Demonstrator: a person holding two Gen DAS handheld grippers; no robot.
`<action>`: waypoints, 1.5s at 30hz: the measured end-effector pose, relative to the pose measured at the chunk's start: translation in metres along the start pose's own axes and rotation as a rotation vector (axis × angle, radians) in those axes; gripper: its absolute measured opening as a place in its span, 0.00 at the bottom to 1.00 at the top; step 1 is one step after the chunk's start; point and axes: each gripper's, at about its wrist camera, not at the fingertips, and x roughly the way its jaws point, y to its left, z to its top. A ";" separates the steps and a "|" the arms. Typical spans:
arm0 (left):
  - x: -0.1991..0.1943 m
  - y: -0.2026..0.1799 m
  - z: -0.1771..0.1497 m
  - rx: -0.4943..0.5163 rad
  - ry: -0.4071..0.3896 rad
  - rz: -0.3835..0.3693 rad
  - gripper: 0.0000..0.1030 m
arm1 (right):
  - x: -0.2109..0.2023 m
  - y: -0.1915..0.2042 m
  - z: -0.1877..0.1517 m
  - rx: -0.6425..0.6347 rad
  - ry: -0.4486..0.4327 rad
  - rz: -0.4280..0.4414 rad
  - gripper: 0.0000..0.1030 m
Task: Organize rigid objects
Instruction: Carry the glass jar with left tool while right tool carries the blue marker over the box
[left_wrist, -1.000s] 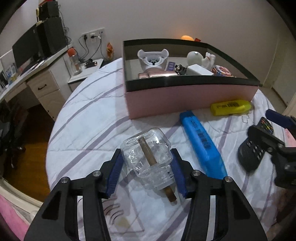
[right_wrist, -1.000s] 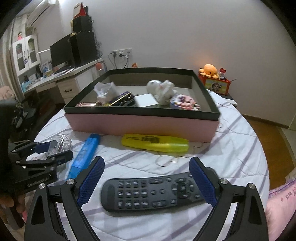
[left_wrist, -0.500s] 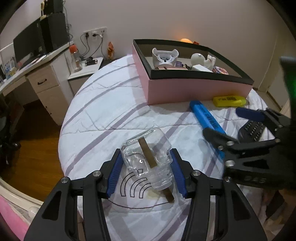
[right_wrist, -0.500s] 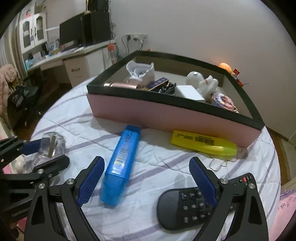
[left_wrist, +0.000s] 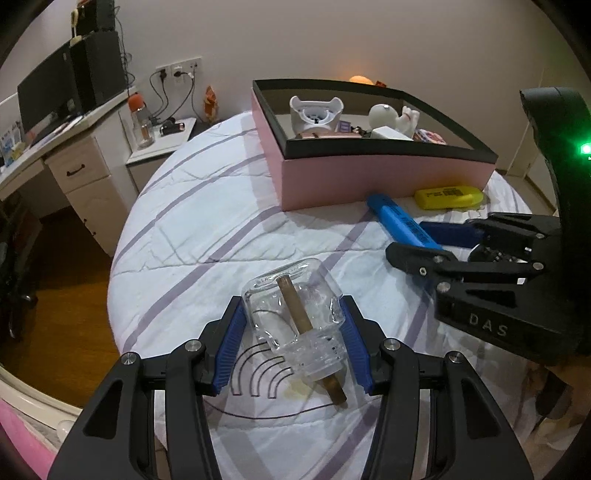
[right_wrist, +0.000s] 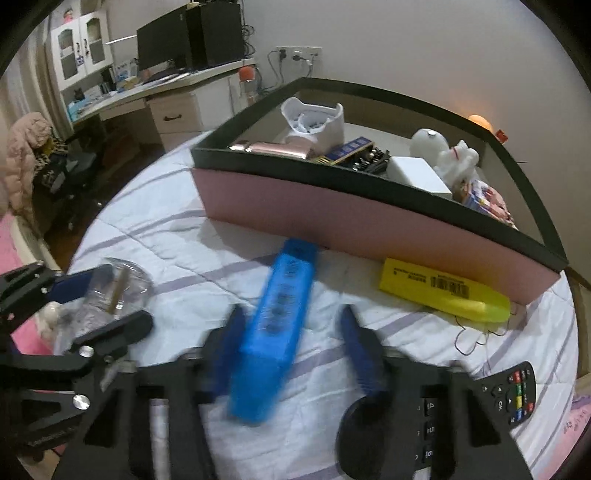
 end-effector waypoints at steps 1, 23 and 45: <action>0.000 -0.001 0.001 0.002 0.003 0.003 0.51 | -0.001 -0.001 0.000 -0.001 -0.003 0.013 0.29; -0.021 -0.040 0.021 0.048 -0.051 -0.049 0.51 | -0.062 -0.034 -0.007 0.085 -0.140 0.096 0.26; -0.009 -0.083 0.131 0.172 -0.124 -0.061 0.51 | -0.078 -0.104 0.047 0.121 -0.228 0.058 0.26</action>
